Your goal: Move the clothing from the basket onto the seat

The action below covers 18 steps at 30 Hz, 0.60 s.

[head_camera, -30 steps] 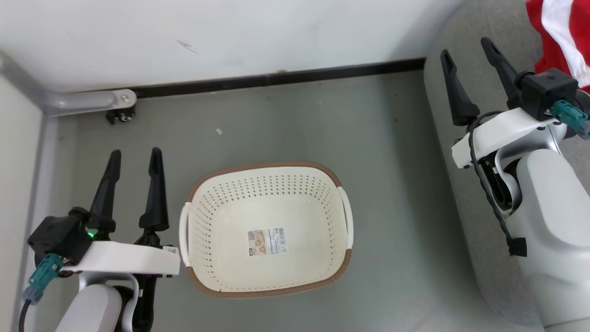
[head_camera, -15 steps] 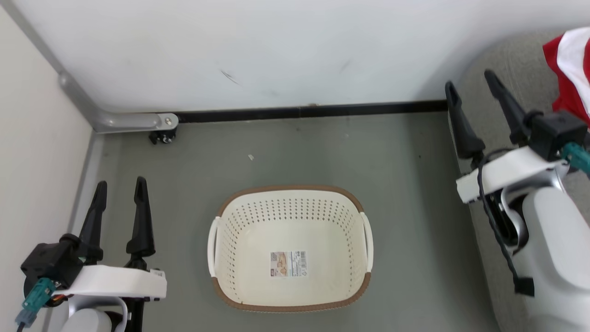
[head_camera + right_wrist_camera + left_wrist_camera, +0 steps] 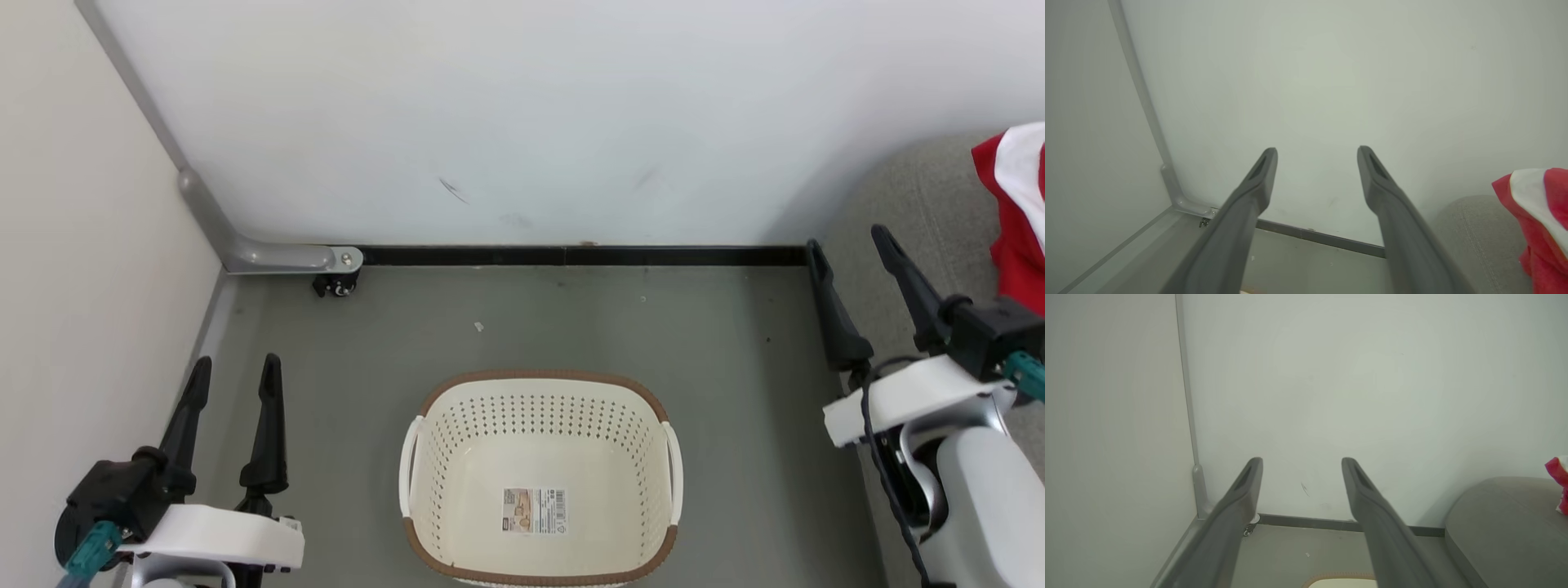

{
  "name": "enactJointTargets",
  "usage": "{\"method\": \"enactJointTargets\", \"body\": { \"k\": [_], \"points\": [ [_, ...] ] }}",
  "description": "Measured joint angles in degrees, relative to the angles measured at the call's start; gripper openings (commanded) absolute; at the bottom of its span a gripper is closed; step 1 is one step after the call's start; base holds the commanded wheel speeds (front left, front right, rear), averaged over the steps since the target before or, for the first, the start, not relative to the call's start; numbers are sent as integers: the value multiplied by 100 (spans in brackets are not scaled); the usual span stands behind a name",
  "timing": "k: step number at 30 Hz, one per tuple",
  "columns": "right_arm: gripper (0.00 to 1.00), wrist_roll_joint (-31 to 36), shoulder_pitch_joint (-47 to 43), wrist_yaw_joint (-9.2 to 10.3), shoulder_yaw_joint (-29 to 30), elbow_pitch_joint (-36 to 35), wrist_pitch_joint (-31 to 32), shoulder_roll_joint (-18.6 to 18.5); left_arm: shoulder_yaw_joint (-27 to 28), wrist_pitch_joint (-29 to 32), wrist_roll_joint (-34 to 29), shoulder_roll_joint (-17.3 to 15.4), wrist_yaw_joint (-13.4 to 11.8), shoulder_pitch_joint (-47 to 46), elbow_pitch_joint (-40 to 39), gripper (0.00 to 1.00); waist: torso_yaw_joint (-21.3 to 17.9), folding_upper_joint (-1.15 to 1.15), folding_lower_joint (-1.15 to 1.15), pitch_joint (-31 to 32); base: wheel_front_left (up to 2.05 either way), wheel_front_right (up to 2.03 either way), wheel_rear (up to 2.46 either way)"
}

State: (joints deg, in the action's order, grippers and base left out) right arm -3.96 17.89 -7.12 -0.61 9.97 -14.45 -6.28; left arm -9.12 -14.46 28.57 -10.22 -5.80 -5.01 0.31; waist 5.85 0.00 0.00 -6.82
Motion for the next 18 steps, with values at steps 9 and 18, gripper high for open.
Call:
{"method": "enactJointTargets", "body": {
  "k": [9, 18],
  "points": [
    [100, 40, -619, 0, 114, -119, 0, 67, 10, 0, -243, 89, 148, 230, 165, 100, 132, 0, 0, 332, 0, 0, 0],
    [100, 42, -1066, 0, 289, -264, 0, 111, 104, 0, -299, 153, 293, 369, 230, 100, 228, 0, 0, 613, 0, 0, 0]
  ]
}}
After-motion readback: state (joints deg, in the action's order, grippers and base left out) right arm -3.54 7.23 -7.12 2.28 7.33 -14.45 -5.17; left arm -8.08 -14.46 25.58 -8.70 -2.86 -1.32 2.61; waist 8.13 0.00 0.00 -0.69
